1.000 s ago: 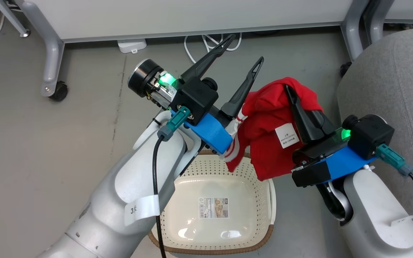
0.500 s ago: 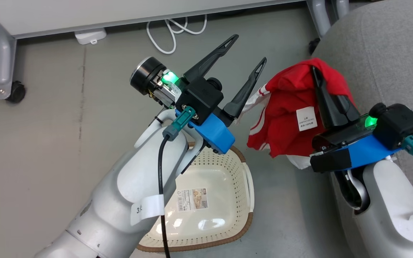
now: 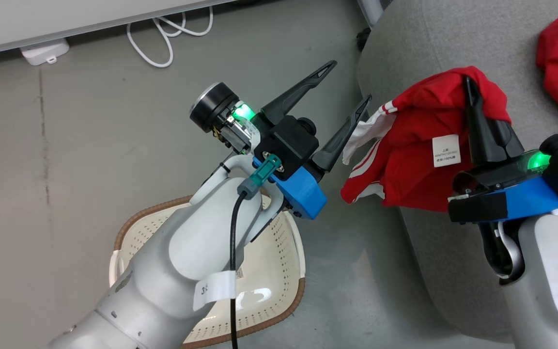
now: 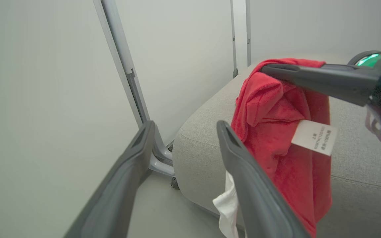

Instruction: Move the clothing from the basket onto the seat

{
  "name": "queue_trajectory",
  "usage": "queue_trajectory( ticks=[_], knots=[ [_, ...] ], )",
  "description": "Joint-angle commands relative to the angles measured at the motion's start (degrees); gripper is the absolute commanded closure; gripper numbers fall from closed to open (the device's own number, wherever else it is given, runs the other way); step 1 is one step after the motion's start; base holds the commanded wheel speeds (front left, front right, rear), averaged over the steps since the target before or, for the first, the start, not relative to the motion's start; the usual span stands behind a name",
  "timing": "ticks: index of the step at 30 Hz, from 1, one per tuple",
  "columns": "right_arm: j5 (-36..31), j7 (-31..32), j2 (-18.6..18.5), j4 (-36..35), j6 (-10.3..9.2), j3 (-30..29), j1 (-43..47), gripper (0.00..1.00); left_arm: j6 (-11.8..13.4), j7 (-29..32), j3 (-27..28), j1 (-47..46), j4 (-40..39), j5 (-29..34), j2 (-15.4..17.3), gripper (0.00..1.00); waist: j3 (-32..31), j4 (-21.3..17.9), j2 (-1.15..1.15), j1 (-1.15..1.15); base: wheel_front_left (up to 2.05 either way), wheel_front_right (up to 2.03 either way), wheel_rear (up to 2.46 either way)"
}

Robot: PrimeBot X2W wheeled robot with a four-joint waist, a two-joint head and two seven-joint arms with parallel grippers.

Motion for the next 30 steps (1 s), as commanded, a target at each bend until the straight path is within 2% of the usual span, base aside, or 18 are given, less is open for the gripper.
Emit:
queue_trajectory(
  ticks=[1,16,30],
  knots=[
    [-0.03,-0.23,0.24,-0.36,0.01,-0.41,0.84,1.00,-0.09,-0.26,-0.36,-0.89,0.15,0.03,0.24,0.00,0.54,-1.03,0.00,0.00,0.00,0.00,0.00],
    [-0.35,-0.23,1.41,-1.00,0.01,-4.71,3.82,1.00,-0.10,-0.26,-5.74,-1.12,1.90,-1.68,0.33,0.00,2.22,-5.21,0.00,0.00,0.00,0.00,0.00],
    [-1.06,-0.23,1.69,-1.18,0.01,-4.85,3.52,1.00,-0.11,-0.27,-6.54,-1.63,2.23,-2.44,0.38,0.00,2.21,-5.80,0.00,0.00,0.00,0.00,0.00]
  ],
)
